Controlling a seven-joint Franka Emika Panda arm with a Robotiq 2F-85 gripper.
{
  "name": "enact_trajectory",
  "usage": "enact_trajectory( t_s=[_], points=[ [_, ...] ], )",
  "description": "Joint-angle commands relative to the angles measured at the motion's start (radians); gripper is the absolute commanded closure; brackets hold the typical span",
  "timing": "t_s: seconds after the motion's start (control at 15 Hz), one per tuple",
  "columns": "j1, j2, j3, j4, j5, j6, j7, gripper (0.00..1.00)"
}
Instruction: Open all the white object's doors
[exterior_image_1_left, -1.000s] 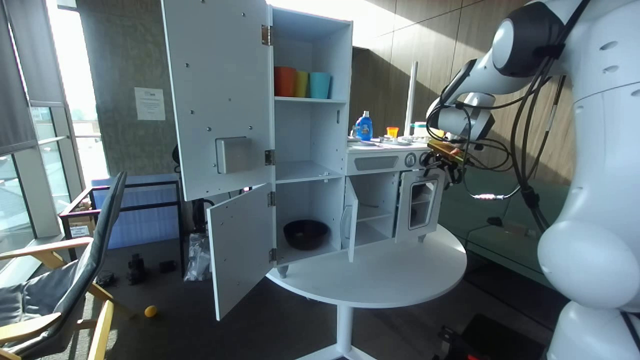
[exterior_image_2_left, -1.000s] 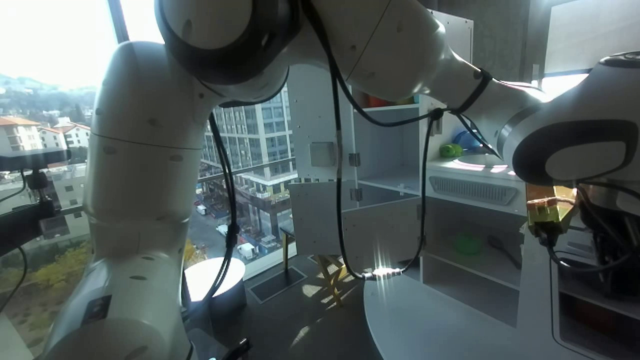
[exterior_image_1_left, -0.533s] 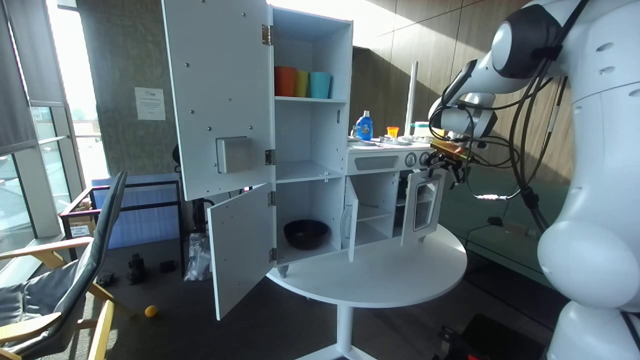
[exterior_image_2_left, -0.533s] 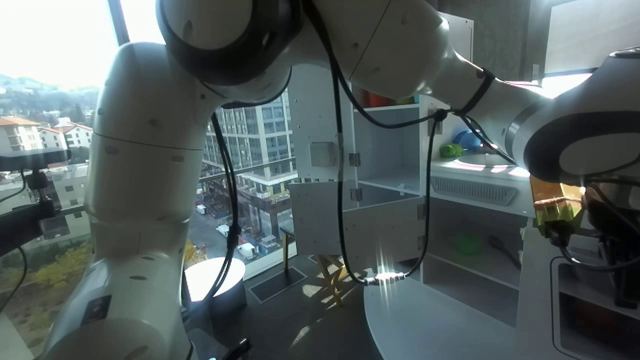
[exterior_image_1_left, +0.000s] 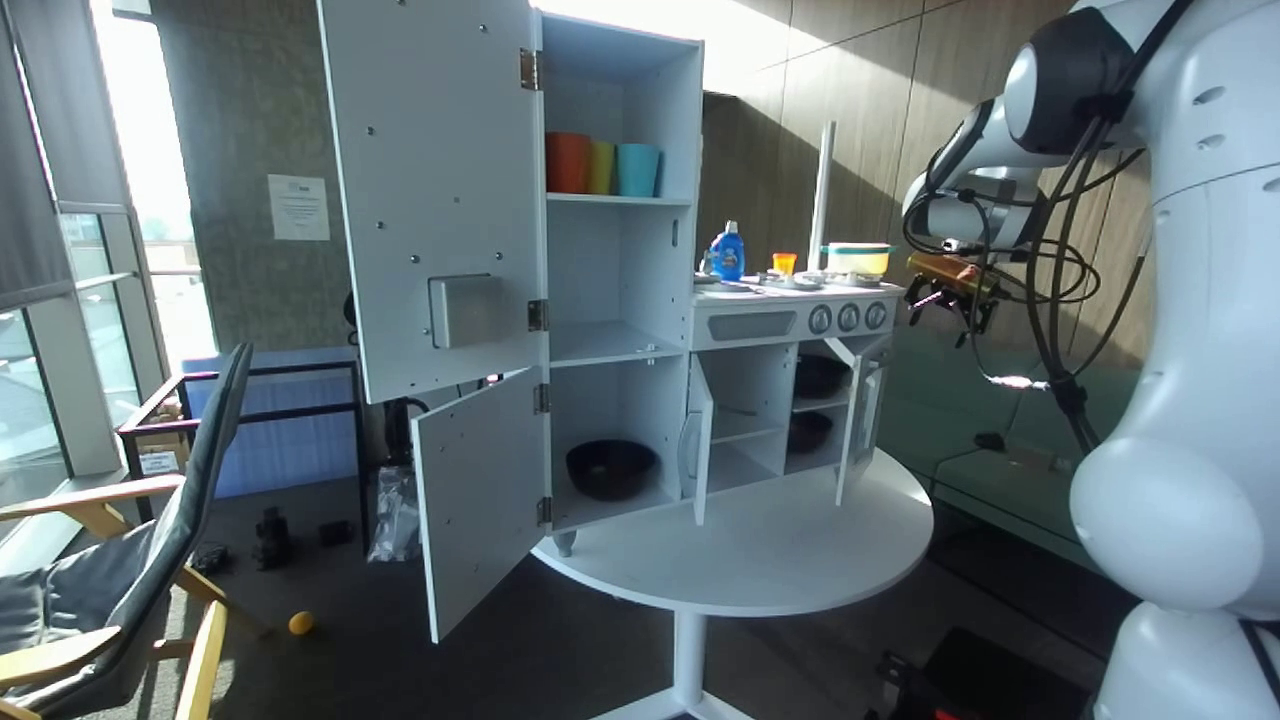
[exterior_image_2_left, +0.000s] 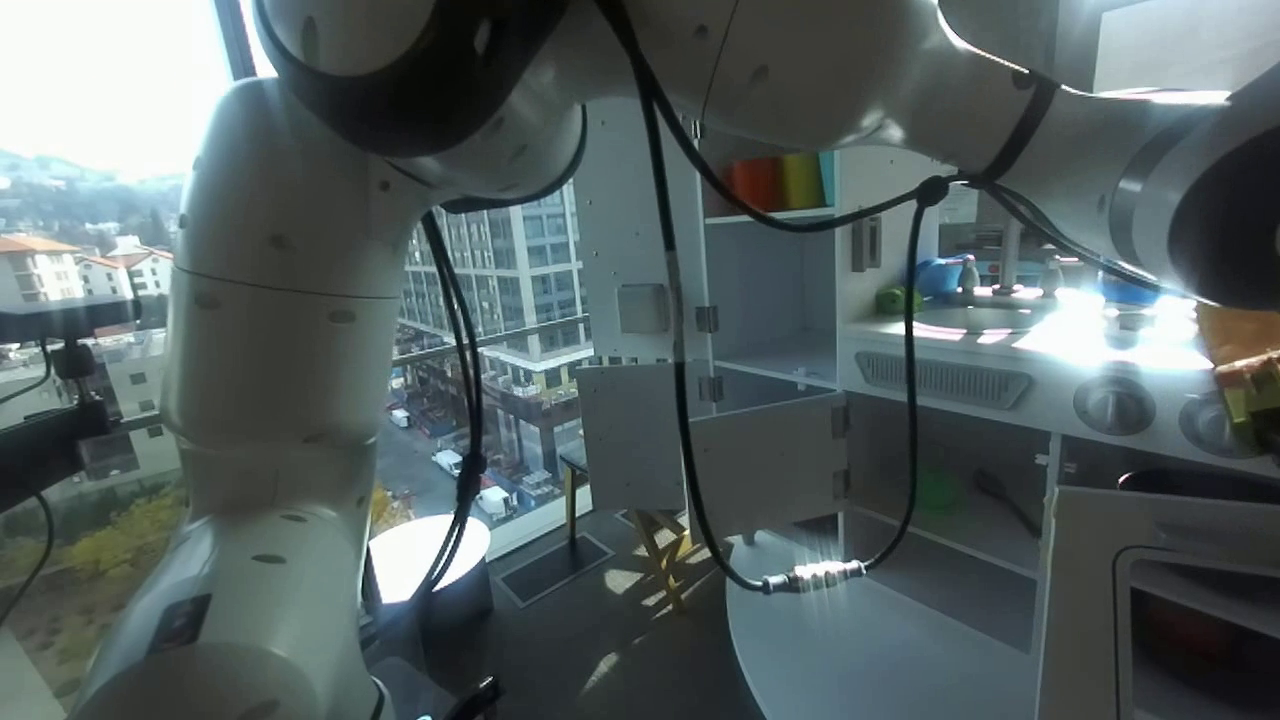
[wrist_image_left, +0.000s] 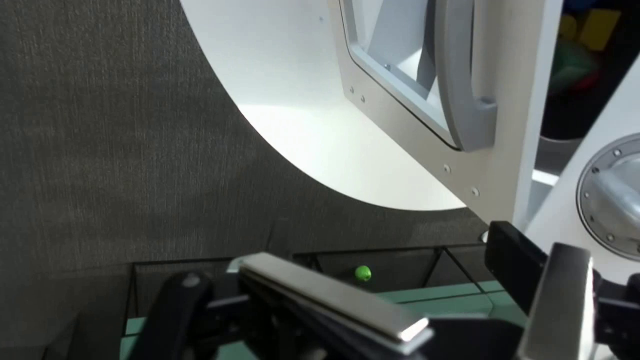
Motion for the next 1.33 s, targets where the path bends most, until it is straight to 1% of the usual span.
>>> enact_trajectory(
  t_s=[0.0, 0.33, 0.47, 0.8, 1.0, 1.13, 1.27],
  points=[
    [-0.001, -0.083, 0.009, 0.002, -0.012, 0.033, -0.028, 0.00],
    [0.073, -0.174, 0.039, -0.088, -0.146, 0.035, -0.094, 0.00],
    [0.102, -0.216, 0.062, -0.159, -0.191, 0.057, -0.149, 0.00],
    [0.163, -0.316, 0.126, -0.334, -0.240, 0.093, -0.296, 0.00],
    [0.190, -0.326, 0.155, -0.391, -0.273, 0.123, -0.386, 0.00],
    [0.201, -0.298, 0.165, -0.403, -0.290, 0.138, -0.431, 0.00],
    [0.206, -0.268, 0.172, -0.410, -0.274, 0.167, -0.477, 0.00]
  ],
)
